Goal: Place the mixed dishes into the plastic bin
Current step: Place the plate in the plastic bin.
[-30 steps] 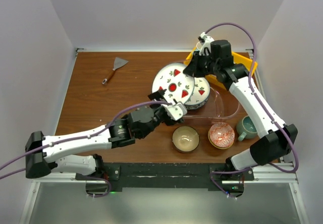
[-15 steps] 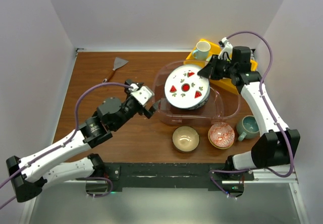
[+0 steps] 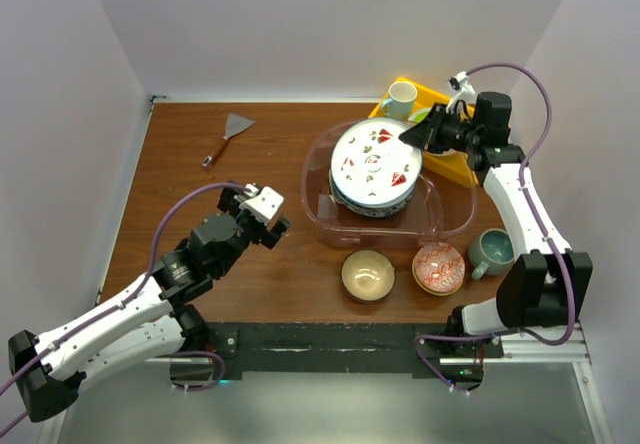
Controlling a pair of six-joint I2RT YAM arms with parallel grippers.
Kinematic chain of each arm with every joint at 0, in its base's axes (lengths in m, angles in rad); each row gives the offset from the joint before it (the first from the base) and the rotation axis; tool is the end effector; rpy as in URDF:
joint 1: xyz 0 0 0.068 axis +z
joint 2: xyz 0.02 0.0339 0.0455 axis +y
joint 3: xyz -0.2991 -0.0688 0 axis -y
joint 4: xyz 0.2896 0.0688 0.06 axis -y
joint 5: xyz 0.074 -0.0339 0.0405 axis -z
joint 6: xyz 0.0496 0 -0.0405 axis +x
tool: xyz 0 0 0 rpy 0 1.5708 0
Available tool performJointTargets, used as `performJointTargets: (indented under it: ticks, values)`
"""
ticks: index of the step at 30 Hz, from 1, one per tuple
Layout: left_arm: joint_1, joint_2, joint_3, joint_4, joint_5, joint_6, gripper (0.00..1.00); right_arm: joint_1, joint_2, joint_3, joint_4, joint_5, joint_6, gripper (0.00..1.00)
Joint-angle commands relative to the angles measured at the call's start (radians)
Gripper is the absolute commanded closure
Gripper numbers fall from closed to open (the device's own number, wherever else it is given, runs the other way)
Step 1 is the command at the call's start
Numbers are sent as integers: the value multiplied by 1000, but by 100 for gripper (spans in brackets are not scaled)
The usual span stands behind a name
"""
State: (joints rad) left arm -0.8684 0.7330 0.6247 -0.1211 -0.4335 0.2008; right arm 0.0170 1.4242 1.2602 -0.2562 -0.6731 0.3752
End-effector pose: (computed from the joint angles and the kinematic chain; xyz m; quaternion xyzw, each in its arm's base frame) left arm 0.1503 -0.1453 0.3149 0.2748 0.7264 -0.0397 0.6287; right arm 0.3742 0.0373 0.3753 -0.0357 0.8113 0.3718 0.4497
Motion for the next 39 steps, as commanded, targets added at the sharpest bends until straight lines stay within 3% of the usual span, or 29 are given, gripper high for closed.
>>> performJointTargets:
  ticks: [1,39]
  values:
    - [12,-3,4,28,-50,-12,0,-8,21,28,113,-29,60,100]
    - [16,20,0,17,-33,-12,0,-9,186,53,140,29,16,100]
